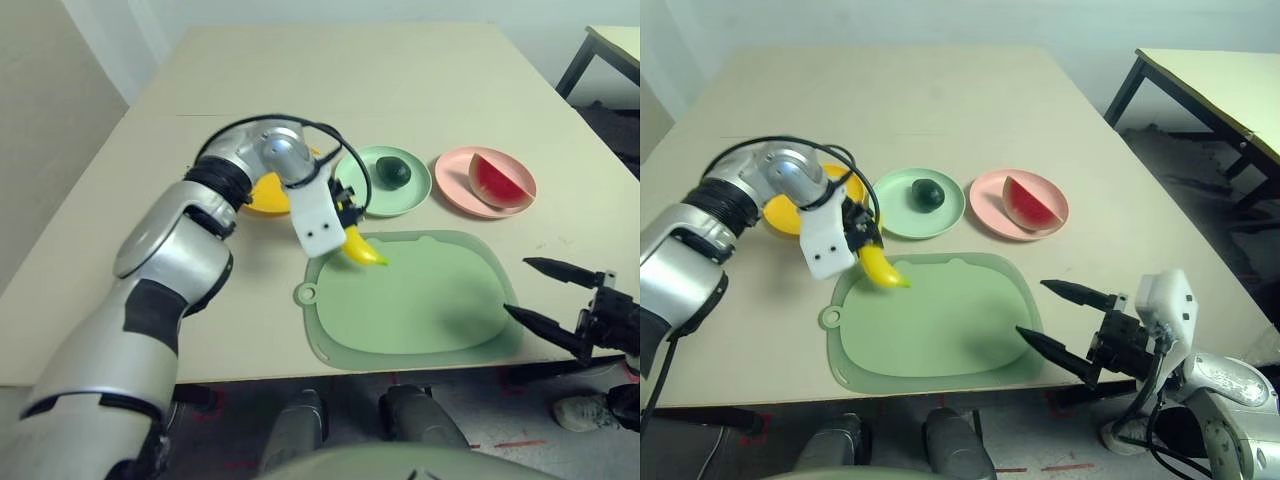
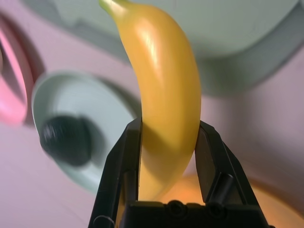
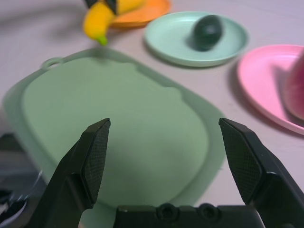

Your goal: Place the fruits into color-matched plates.

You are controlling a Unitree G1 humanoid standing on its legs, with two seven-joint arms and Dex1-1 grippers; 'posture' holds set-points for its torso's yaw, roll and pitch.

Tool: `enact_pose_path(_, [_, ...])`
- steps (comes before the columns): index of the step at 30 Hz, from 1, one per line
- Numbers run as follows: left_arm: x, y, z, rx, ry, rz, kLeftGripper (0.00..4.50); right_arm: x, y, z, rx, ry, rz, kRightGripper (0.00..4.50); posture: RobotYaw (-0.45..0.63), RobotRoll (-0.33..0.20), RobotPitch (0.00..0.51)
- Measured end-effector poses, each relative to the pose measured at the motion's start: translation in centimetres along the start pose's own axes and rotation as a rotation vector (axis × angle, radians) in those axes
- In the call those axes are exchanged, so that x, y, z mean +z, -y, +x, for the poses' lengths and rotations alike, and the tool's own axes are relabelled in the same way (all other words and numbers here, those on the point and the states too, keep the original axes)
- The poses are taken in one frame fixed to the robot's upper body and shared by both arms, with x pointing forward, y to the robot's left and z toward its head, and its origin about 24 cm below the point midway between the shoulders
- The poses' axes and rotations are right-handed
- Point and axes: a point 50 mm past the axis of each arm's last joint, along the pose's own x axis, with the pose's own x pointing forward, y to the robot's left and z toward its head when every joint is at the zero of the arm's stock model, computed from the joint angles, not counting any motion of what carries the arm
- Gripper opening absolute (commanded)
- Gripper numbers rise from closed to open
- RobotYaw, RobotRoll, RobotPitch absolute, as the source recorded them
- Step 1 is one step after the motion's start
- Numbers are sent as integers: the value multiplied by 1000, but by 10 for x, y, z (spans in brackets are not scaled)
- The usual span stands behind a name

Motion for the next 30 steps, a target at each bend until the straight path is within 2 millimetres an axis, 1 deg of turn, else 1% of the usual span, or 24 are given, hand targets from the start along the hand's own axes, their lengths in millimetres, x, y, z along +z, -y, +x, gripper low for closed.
enact_pose_path(3, [-20,10,-13,52,-138,-135,1654,0,2,-3,-25,7,0,4500,-202,0,79])
enact_pose_path(5, [-31,14,-19,80,-230,-193,1654,-1,2,-2,-35,14,2,4500,-193,0,81])
enact_pose_path(9, [-49,23,-23,147,-388,-286,1654,-2,1,-1,-38,25,7,4500,-197,0,85])
enact_pose_path(12, [-56,26,-21,186,-464,-329,1654,-2,-2,-1,-25,23,8,4500,-201,0,88])
enact_pose_path(17, [-63,27,-13,254,-543,-381,1654,0,-4,3,-15,29,3,4500,-200,0,92])
enact_pose_path(22, [-69,45,6,272,-613,-456,1654,1,-5,4,-31,40,8,4500,-209,0,93])
enact_pose_path(25, [-73,56,10,271,-659,-496,1654,1,-5,5,-34,41,11,4500,-214,0,93])
enact_pose_path(27, [-74,59,10,268,-683,-504,2412,1,-6,4,-35,40,12,4500,-215,0,91])
enact_pose_path(28, [-74,61,11,268,-689,-507,2641,1,-6,4,-36,40,13,4500,-215,0,91])
enact_pose_path(30, [-75,63,12,269,-692,-514,3374,1,-6,3,-40,38,14,4500,-214,0,90])
